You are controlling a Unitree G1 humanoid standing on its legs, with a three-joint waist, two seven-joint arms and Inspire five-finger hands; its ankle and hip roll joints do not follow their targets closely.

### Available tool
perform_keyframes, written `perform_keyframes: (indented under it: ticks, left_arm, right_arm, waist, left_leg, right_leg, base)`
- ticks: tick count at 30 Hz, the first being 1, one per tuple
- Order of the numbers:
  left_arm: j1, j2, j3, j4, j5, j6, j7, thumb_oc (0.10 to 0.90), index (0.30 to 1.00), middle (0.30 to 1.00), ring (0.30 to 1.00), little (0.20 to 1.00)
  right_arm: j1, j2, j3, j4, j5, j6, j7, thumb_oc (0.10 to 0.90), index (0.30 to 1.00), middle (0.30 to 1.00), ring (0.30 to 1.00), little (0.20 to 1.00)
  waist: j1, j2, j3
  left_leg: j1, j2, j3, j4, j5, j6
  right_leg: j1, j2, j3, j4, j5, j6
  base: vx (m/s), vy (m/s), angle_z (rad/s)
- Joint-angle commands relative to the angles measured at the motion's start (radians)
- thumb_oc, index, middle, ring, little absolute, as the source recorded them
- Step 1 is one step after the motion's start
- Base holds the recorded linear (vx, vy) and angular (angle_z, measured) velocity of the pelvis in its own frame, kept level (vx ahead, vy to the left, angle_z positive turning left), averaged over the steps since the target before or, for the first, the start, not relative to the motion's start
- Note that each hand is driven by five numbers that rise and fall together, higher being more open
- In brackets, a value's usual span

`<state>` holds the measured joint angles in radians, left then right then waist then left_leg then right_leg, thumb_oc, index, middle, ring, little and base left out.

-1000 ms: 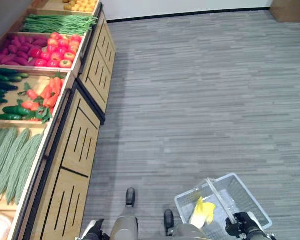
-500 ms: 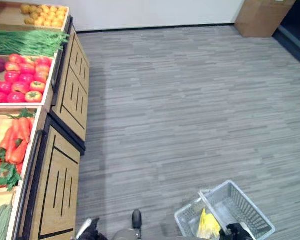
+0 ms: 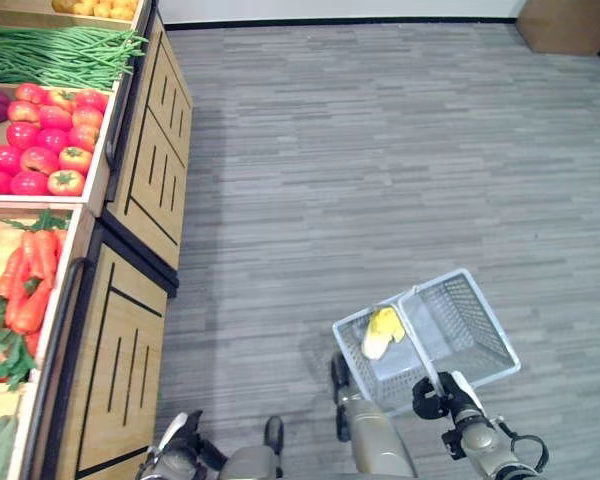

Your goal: Get the vegetables into the basket

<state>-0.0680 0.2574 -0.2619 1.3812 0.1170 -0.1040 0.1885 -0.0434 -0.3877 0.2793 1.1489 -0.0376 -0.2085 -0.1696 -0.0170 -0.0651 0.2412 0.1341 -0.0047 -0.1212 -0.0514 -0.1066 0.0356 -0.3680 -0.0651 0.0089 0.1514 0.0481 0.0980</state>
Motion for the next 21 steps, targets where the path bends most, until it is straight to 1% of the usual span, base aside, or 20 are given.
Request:
perform_keyframes:
  ticks: [1, 5, 7, 9, 11, 12, 13, 14, 15, 16, 17, 18, 20, 21]
  left_arm:
    - [0.014, 0.009, 0.003, -0.005, 0.009, -0.014, 0.007, 0.9, 1.0, 1.0, 1.0, 1.0]
    - [0.018, 0.002, 0.002, -0.001, 0.004, -0.01, 0.008, 0.9, 1.0, 1.0, 1.0, 1.0]
    - [0.019, -0.005, 0.0, 0.004, 0.008, -0.008, 0.011, 0.9, 1.0, 1.0, 1.0, 1.0]
    - [0.021, -0.011, 0.002, -0.001, 0.001, -0.005, 0.014, 0.9, 1.0, 1.0, 1.0, 1.0]
    - [0.012, -0.013, 0.003, -0.009, -0.012, -0.002, 0.022, 0.9, 1.0, 1.0, 1.0, 1.0]
    - [0.001, -0.016, -0.004, -0.021, -0.017, -0.001, 0.027, 0.9, 1.0, 1.0, 1.0, 1.0]
    - [0.0, -0.016, -0.004, -0.021, -0.017, -0.001, 0.027, 0.9, 1.0, 1.0, 1.0, 1.0]
    - [-0.008, -0.017, -0.009, -0.019, -0.019, 0.002, 0.028, 0.9, 1.0, 1.0, 1.0, 1.0]
    - [-0.014, -0.017, -0.011, -0.019, -0.023, 0.002, 0.03, 0.9, 1.0, 1.0, 1.0, 1.0]
    - [-0.022, -0.016, -0.014, -0.022, -0.027, 0.003, 0.034, 0.9, 1.0, 1.0, 1.0, 1.0]
    - [-0.036, -0.018, -0.03, -0.029, -0.01, 0.003, 0.044, 0.9, 1.0, 1.0, 1.0, 1.0]
    - [-0.036, -0.018, -0.03, -0.029, -0.01, 0.003, 0.044, 0.9, 1.0, 1.0, 1.0, 1.0]
    - [-0.035, -0.018, -0.036, -0.025, 0.007, 0.004, 0.054, 0.9, 1.0, 1.0, 1.0, 1.0]
    - [-0.032, -0.017, -0.035, -0.026, 0.008, 0.005, 0.053, 0.9, 1.0, 1.0, 1.0, 1.0]
  right_arm:
    - [0.02, -0.081, -0.004, -0.029, 0.003, -0.032, -0.012, 0.4, 0.3, 0.3, 0.3, 0.3]
    - [0.045, -0.109, -0.018, -0.037, 0.014, -0.038, -0.008, 0.4, 0.3, 0.3, 0.3, 0.3]
    - [0.054, -0.121, -0.023, -0.045, 0.012, -0.038, -0.006, 0.4, 0.3, 0.3, 0.3, 0.3]
    - [0.062, -0.135, -0.02, -0.051, 0.006, -0.038, -0.005, 0.4, 0.3, 0.3, 0.3, 0.3]
    - [0.064, -0.145, -0.015, -0.06, -0.007, -0.036, -0.01, 0.4, 0.3, 0.3, 0.3, 0.3]
    - [0.072, -0.156, -0.022, -0.063, -0.006, -0.034, -0.012, 0.4, 0.3, 0.3, 0.3, 0.3]
    - [0.072, -0.155, -0.022, -0.063, -0.006, -0.034, -0.012, 0.4, 0.3, 0.3, 0.3, 0.3]
    - [0.076, -0.156, -0.03, -0.062, -0.003, -0.029, -0.014, 0.4, 0.3, 0.3, 0.3, 0.3]
    - [0.082, -0.156, -0.036, -0.063, 0.0, -0.028, -0.016, 0.4, 0.3, 0.3, 0.3, 0.3]
    - [0.091, -0.157, -0.042, -0.068, 0.004, -0.029, -0.018, 0.4, 0.3, 0.3, 0.3, 0.3]
    - [0.095, -0.16, -0.054, -0.057, 0.008, -0.029, -0.031, 0.4, 0.3, 0.3, 0.3, 0.3]
    - [0.095, -0.16, -0.054, -0.057, 0.008, -0.029, -0.031, 0.4, 0.3, 0.3, 0.3, 0.3]
    - [0.097, -0.161, -0.056, -0.054, 0.004, -0.035, -0.043, 0.4, 0.3, 0.3, 0.3, 0.3]
    - [0.101, -0.159, -0.059, -0.057, 0.005, -0.034, -0.044, 0.4, 0.3, 0.3, 0.3, 0.3]
  waist:
    - [0.001, 0.02, -0.044]
    - [-0.003, 0.035, -0.064]
    - [-0.006, 0.042, -0.069]
    - [-0.004, 0.048, -0.07]
    - [-0.002, 0.047, -0.062]
    - [-0.001, 0.04, -0.043]
    - [-0.003, 0.04, -0.042]
    - [-0.002, 0.039, -0.03]
    - [-0.001, 0.039, -0.02]
    - [-0.001, 0.038, -0.013]
    - [-0.004, 0.053, -0.014]
    - [-0.003, 0.052, -0.013]
    - [0.001, 0.067, -0.018]
    - [0.004, 0.068, -0.021]
  left_leg:
    - [-0.061, 0.018, 0.045, 0.086, 0.014, -0.05]
    - [-0.071, 0.062, -0.005, 0.107, 0.043, -0.083]
    - [-0.071, 0.078, -0.018, 0.118, 0.057, -0.094]
    - [-0.084, 0.084, -0.026, 0.148, 0.075, -0.103]
    - [-0.122, 0.082, -0.021, 0.227, 0.112, -0.12]
    - [-0.191, 0.078, 0.006, 0.344, 0.15, -0.129]
    - [-0.194, 0.077, 0.004, 0.349, 0.148, -0.129]
    - [-0.229, 0.077, 0.029, 0.375, 0.167, -0.128]
    - [-0.257, 0.08, 0.056, 0.373, 0.174, -0.127]
    - [-0.289, 0.083, 0.09, 0.36, 0.17, -0.126]
    - [-0.344, 0.107, 0.18, 0.236, 0.167, -0.119]
    - [-0.34, 0.105, 0.182, 0.231, 0.169, -0.118]
    - [-0.373, 0.122, 0.215, 0.155, 0.231, -0.124]
    - [-0.366, 0.129, 0.23, 0.132, 0.243, -0.125]
  right_leg:
    - [0.131, 0.002, 0.01, -0.058, 0.053, 0.03]
    - [0.141, 0.031, -0.018, -0.02, 0.001, -0.003]
    - [0.146, 0.041, -0.026, -0.007, -0.02, -0.016]
    - [0.157, 0.048, -0.033, -0.004, -0.034, -0.029]
    - [0.178, 0.047, -0.044, -0.009, -0.046, -0.043]
    - [0.206, 0.033, -0.067, -0.013, -0.062, -0.062]
    - [0.206, 0.033, -0.069, -0.012, -0.062, -0.062]
    - [0.223, 0.024, -0.084, -0.013, -0.074, -0.067]
    - [0.234, 0.017, -0.093, -0.014, -0.079, -0.068]
    - [0.249, 0.007, -0.105, -0.021, -0.083, -0.068]
    - [0.273, -0.007, -0.143, -0.042, -0.094, -0.059]
    - [0.275, -0.008, -0.142, -0.043, -0.094, -0.059]
    - [0.299, 0.001, -0.151, -0.05, -0.108, -0.056]
    - [0.309, 0.003, -0.149, -0.048, -0.116, -0.055]
  base:
    - [0.17, -0.262, 0.5]
    - [0.16, -0.237, 0.51]
    - [0.14, -0.196, 0.32]
    - [0.11, -0.162, 0.2]
    - [0.08, -0.173, 0.14]
    - [0.04, -0.125, 0.31]
    - [0.03, -0.127, 0.46]
    - [0.01, -0.061, 0.43]
    - [0.02, -0.084, 0.49]
    - [0.09, -0.016, 0.77]
    - [0.09, 0.005, 0.85]
    - [0.13, 0.055, 0.91]
    - [0.16, 0.078, 0.3]
    - [0.14, 0.063, -0.13]
